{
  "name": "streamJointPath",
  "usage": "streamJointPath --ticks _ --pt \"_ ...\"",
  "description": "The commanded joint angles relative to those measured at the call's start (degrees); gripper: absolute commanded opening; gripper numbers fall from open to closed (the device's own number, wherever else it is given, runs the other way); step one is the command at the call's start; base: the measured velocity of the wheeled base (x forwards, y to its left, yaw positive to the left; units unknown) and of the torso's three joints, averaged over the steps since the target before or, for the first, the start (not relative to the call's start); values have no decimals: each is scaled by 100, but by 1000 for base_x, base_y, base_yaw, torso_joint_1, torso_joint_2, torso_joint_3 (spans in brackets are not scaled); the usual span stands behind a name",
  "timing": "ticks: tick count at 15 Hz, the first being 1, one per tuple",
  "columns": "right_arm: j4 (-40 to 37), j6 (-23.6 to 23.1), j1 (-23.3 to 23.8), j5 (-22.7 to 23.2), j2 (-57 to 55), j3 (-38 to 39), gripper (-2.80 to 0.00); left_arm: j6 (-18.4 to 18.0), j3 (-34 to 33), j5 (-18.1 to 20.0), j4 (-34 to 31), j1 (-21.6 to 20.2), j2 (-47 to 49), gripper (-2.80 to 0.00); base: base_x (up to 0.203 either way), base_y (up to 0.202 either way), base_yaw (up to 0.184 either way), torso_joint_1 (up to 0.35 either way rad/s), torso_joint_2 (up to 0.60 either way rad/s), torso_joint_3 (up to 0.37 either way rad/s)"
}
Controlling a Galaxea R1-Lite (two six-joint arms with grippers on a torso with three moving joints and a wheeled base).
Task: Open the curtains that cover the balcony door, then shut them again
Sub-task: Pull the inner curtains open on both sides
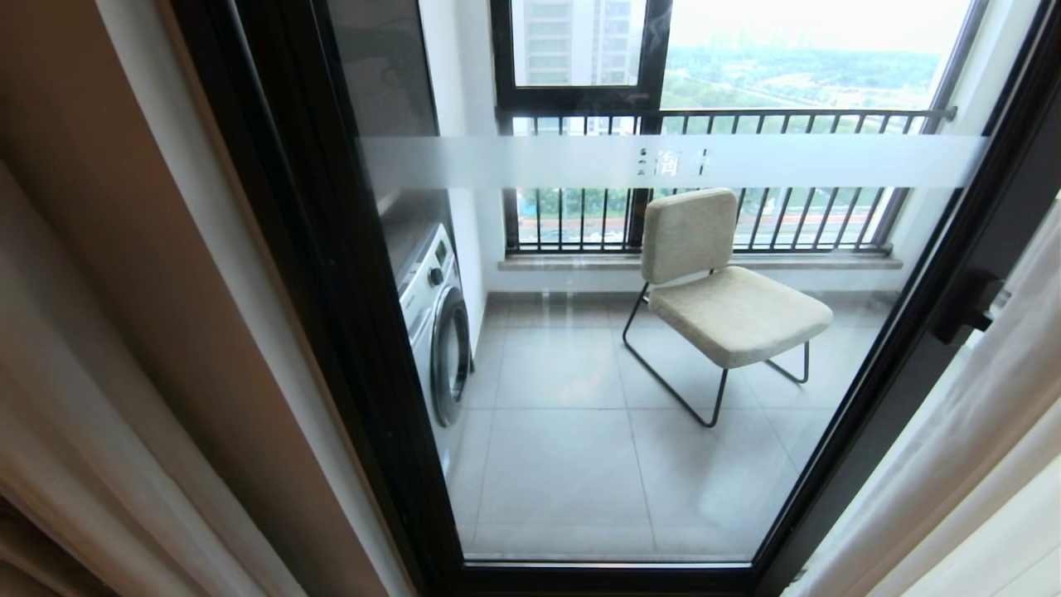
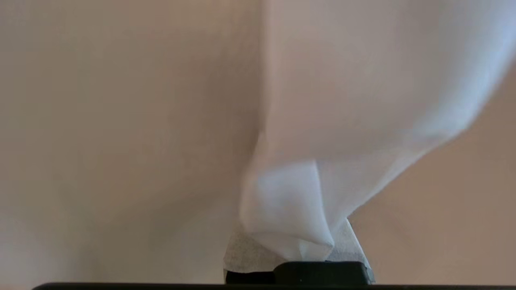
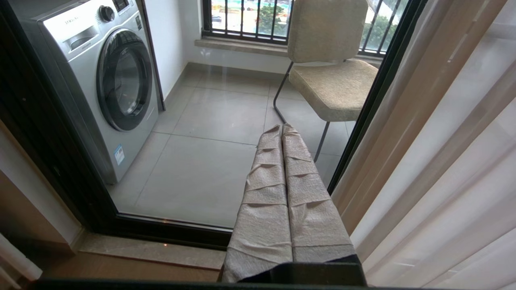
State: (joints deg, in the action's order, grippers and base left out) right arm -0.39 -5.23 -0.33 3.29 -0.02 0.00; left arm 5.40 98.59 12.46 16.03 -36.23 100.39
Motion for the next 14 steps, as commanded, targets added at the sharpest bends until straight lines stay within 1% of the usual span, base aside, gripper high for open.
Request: streamJointPath --ticks 1,6,7,11,12,14 --pt "-5 -4 -2 5 2 0 -280 3 -47 2 23 90 -151 -280 0 0 0 0 0 0" --pt "-2 -4 -2 5 2 0 -280 5 -120 -42 23 90 -257 -280 0 0 0 0 0 0" --pt "1 -4 -2 5 2 0 -280 5 -120 -42 23 82 -285 0 0 0 0 0 0 0" --pt "-5 -4 -2 5 2 0 -280 5 -261 -62 -19 90 -544 0 0 0 0 0 0 0" --pt "1 -4 -2 5 2 0 -280 5 -402 -71 -20 90 -665 0 0 0 0 0 0 0" --pt "-5 -4 -2 5 2 0 -280 5 -894 -87 -16 90 -1041 0 0 0 0 0 0 0"
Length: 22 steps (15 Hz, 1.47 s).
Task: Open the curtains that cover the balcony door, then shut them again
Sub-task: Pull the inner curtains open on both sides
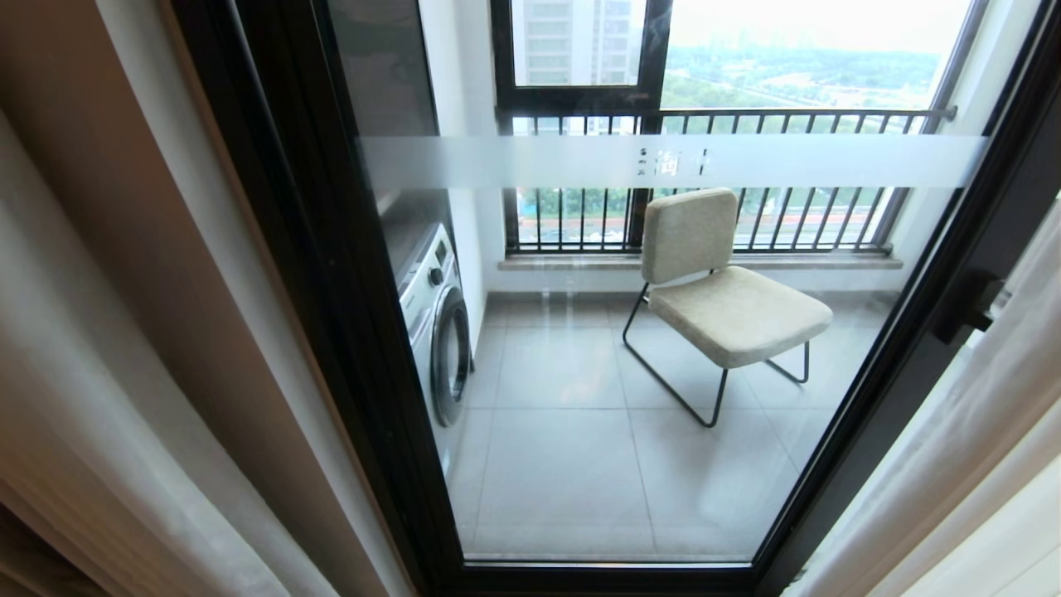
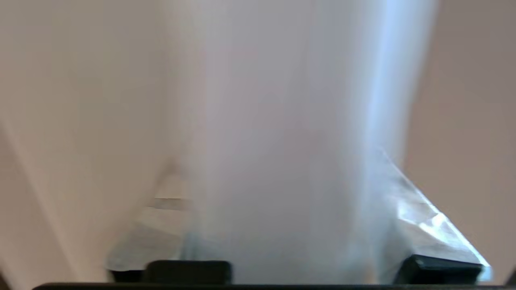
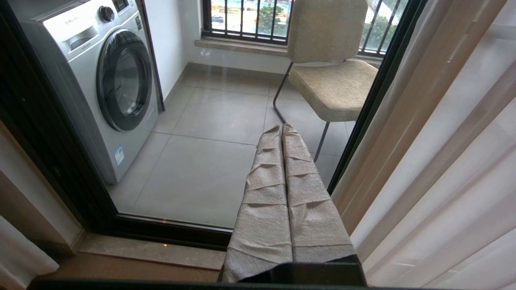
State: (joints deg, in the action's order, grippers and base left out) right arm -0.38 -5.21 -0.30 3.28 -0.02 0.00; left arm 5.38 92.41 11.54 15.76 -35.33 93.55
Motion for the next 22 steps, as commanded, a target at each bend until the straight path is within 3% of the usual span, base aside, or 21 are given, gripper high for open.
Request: streamJointPath --ticks 1,9,16,17,22 --pt "-6 -7 -5 6 2 0 -280 7 -580 0 12 -4 -594 0 0 0 0 0 0 0" --pt "3 -7 -5 6 2 0 -280 -9 -3237 3 -4 33 -2656 0 0 0 0 0 0 0" --pt "-5 -7 -5 6 2 0 -280 -19 -3560 14 23 35 -2842 0 0 0 0 0 0 0" --pt "-2 -7 -5 6 2 0 -280 -19 -3569 6 23 35 -2842 -280 0 0 0 0 0 0" --pt "-6 -7 -5 6 2 0 -280 -28 -3725 93 20 148 -2855 -280 0 0 0 0 0 0"
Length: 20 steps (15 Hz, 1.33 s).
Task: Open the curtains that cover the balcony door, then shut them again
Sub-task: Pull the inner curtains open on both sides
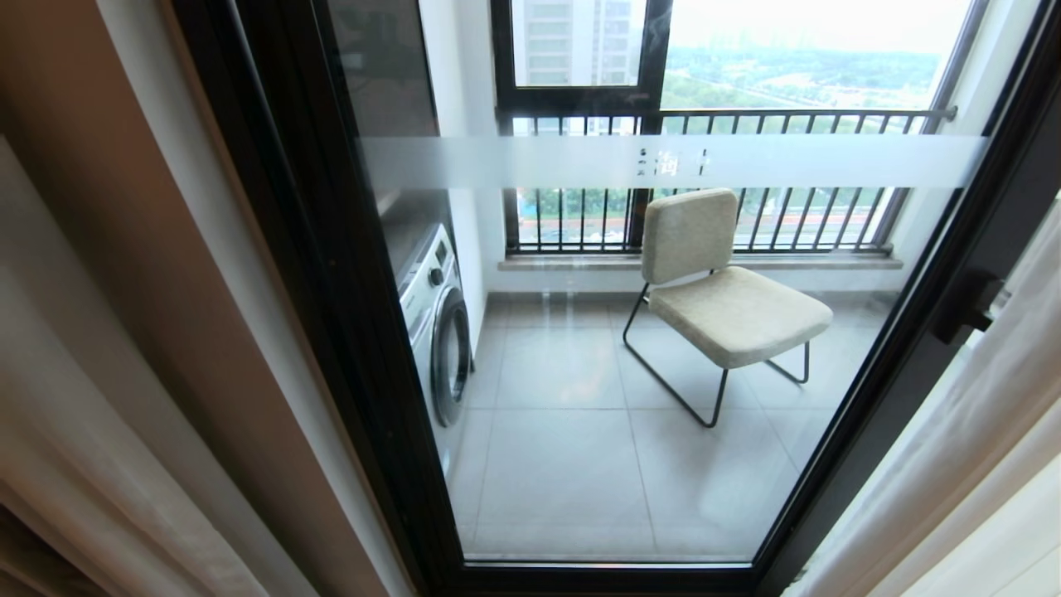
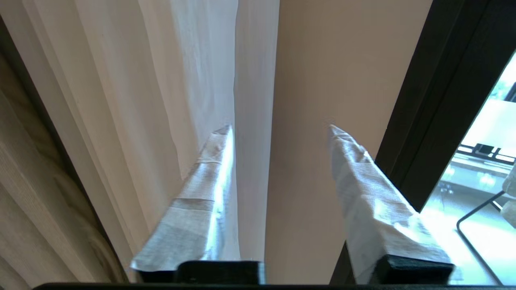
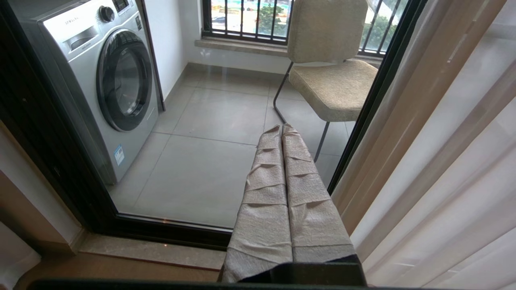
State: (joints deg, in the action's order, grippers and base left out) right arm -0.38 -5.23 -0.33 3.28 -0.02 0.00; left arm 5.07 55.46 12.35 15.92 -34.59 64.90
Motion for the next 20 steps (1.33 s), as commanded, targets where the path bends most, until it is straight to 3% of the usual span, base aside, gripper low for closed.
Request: streamJointPath --ticks 1,4,6,10,11,13,15,17,20 --pt "-6 -4 -2 6 2 0 -280 3 -82 13 0 233 12 -280 0 0 0 0 0 0" --pt "3 -4 -2 6 2 0 -280 3 -271 -2 -10 945 55 -280 0 0 0 0 0 0" --pt "1 -4 -2 6 2 0 -280 3 -565 0 -5 1708 69 -280 0 0 0 0 0 0" --pt "-6 -4 -2 6 2 0 -280 13 -1576 -8 20 3761 29 -280 0 0 0 0 0 0" --pt "-2 -4 -2 6 2 0 -280 13 -1987 -31 24 4087 -84 -280 0 0 0 0 0 0" --pt "3 -4 -2 6 2 0 -280 11 -2586 -138 25 4199 -596 -280 0 0 0 0 0 0" --pt "3 -4 -2 6 2 0 -280 18 -3087 -630 33 4057 -1063 -280 0 0 0 0 0 0" --pt "-6 -4 -2 6 2 0 -280 259 -3549 -1329 126 3910 -1368 -280 0 0 0 0 0 0" --pt "-5 -4 -2 6 2 0 -280 413 -4459 -1665 486 3869 -1829 -280 0 0 0 0 0 0"
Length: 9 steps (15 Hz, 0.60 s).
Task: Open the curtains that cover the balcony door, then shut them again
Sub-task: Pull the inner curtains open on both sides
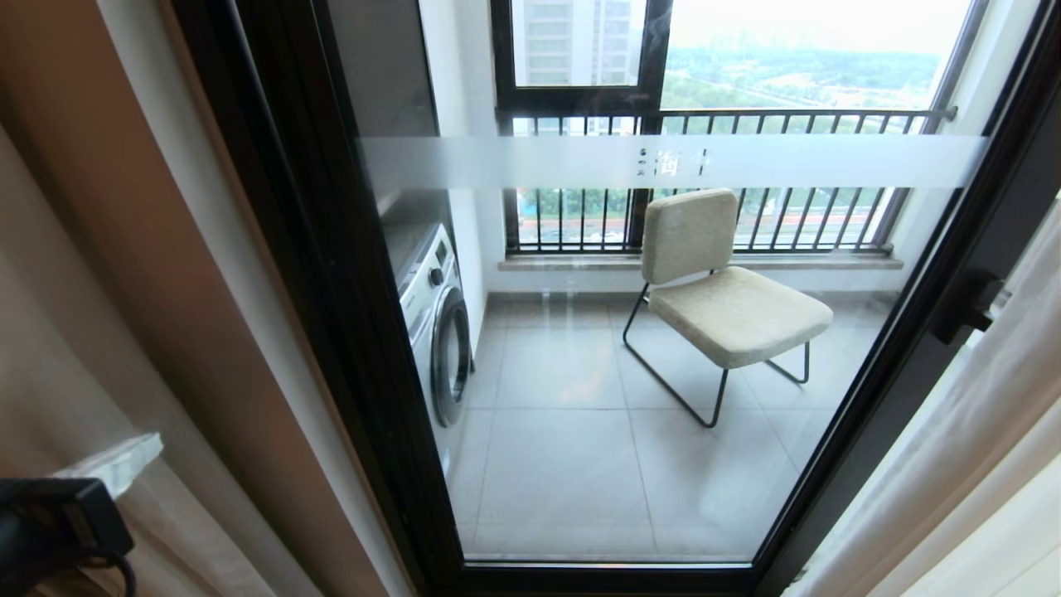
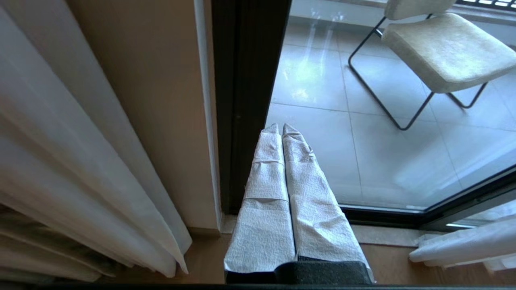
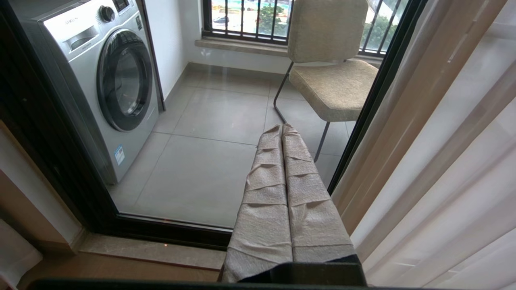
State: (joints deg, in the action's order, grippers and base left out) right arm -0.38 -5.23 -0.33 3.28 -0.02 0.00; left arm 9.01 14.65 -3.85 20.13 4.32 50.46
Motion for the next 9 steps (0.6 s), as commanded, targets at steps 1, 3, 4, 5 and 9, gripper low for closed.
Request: streamJointPath --ticks 1,3,4,5,9 --pt "-6 -4 -2 6 2 0 -280 29 -633 -75 98 -25 -653 -280 0 0 0 0 0 0" --pt "-6 -4 -2 6 2 0 -280 39 -1129 -103 109 -26 -1183 -280 0 0 0 0 0 0" --pt "-6 -4 -2 6 2 0 -280 43 -1304 -109 79 -26 -1478 -280 0 0 0 0 0 0" --pt "3 -4 -2 6 2 0 -280 45 -1377 -106 -95 -23 -1779 -280 0 0 0 0 0 0" --pt "3 1 -2 6 2 0 -280 22 -1443 -19 -1248 -52 -3296 -280 0 0 0 0 0 0"
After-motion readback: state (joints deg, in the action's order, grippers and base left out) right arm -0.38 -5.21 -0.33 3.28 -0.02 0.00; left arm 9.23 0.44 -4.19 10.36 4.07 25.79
